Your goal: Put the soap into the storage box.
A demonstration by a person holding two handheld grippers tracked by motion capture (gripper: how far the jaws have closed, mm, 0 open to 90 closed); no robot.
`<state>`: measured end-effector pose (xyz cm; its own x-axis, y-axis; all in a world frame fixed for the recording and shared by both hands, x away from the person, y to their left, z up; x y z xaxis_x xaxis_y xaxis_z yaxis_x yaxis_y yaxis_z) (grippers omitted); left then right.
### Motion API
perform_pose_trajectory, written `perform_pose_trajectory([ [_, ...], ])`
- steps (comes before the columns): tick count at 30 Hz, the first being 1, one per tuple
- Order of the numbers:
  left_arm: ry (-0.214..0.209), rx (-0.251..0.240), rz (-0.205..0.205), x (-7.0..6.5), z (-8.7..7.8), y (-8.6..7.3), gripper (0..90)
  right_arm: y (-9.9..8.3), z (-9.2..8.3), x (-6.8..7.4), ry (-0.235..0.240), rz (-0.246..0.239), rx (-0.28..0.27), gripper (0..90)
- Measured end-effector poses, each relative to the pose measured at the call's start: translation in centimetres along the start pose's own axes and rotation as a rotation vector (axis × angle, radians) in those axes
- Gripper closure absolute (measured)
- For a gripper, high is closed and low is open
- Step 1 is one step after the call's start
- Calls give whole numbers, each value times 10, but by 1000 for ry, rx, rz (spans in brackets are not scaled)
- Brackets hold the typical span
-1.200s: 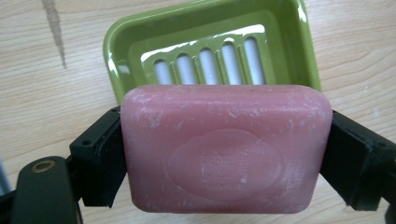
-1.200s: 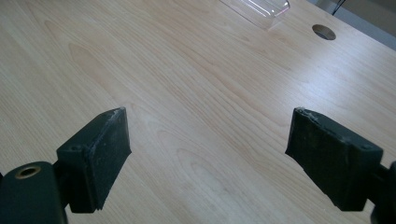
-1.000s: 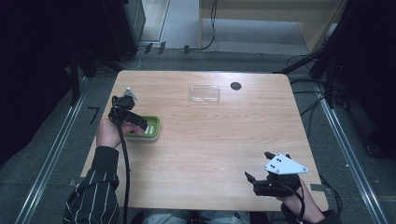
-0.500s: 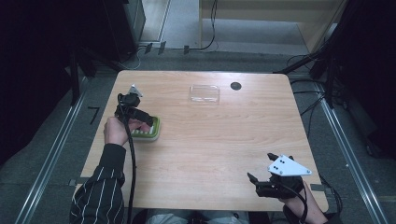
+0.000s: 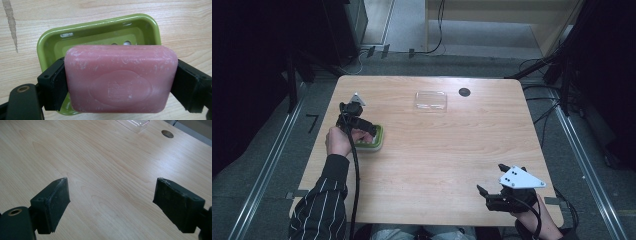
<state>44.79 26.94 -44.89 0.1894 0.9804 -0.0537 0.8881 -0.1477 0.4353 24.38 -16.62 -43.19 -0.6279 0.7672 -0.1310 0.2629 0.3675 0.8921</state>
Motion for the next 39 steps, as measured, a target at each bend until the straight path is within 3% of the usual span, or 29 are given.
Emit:
perform_pose_trajectory([
  [9,7,-3,-22,6,8,-1,137,0,0,0,-1,-2,-1,139],
  [20,35,6,-14,5,15,0,138,-1,-1,0,-4,-1,1,138],
  [39,47,12,-30,8,23,-2,138,-1,-1,0,-3,-3,0,139],
])
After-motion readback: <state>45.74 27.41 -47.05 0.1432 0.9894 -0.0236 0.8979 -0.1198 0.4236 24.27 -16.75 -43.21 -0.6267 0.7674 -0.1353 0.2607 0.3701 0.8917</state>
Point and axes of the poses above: each handheld gripper's, and its own axes: z roughly forward along the jaws, y roughly out of its top, x roughly to its left, the point moved 4 cm from there along z, roughly forward along the jaws, and after that the axes turned 11 degrees about -x, right-handed, at the moved point
